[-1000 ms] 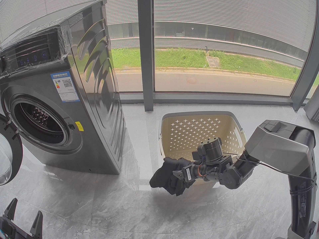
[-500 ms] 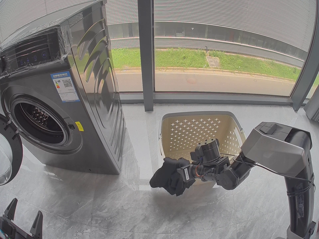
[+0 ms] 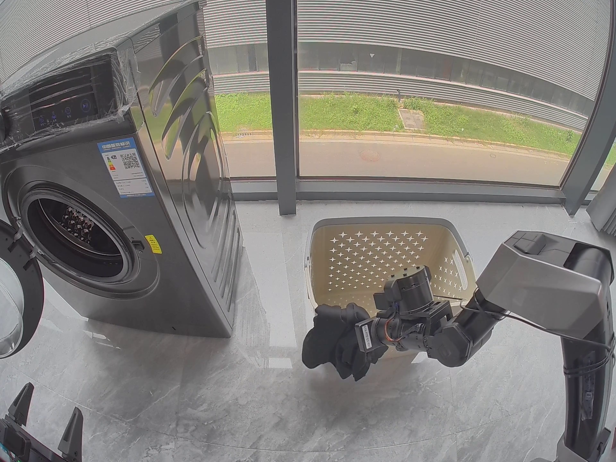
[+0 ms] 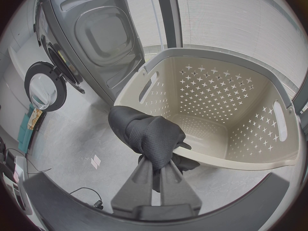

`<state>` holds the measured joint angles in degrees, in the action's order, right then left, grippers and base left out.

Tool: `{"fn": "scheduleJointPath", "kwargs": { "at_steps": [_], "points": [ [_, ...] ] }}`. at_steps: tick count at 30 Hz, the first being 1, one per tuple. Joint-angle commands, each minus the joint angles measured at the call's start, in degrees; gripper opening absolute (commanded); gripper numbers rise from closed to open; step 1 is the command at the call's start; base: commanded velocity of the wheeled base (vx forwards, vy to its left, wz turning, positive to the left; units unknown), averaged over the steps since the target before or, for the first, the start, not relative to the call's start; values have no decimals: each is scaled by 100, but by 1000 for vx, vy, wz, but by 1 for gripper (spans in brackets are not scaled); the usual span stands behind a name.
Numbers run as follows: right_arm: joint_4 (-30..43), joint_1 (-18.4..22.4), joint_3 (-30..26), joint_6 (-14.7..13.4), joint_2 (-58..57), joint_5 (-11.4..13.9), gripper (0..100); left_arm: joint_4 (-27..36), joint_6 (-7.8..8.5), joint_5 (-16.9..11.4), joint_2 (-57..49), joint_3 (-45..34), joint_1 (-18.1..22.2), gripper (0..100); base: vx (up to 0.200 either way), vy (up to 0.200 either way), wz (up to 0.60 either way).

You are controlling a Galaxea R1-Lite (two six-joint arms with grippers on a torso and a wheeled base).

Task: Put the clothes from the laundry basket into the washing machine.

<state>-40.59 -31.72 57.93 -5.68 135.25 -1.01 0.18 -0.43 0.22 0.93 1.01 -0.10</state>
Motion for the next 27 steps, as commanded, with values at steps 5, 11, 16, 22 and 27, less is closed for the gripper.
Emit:
{"fn": "scheduleJointPath", "kwargs": {
  "at_steps": [5, 11, 16, 22, 27],
  "points": [
    [-150, 78, -520, -3, -1265, -4, 0, -1, -19, 4, -75, -101, 1, 100, 0, 0, 0],
    [-616, 61, -1012, -30, -2258, -268, 0, -1, -1, 4, -84, -101, 1, 100, 0, 0, 0],
    [-1073, 52, -1460, -38, -3005, -347, 0, -9, 8, 4, -84, -101, 1, 100, 0, 0, 0],
    [-1258, 175, -1935, -38, -3937, -321, 0, -9, 8, 4, -84, -101, 10, 100, 0, 0, 0],
    [-1355, 342, -2233, -47, -4578, -294, 0, -9, 8, 4, -75, -101, 10, 100, 0, 0, 0]
  ]
}}
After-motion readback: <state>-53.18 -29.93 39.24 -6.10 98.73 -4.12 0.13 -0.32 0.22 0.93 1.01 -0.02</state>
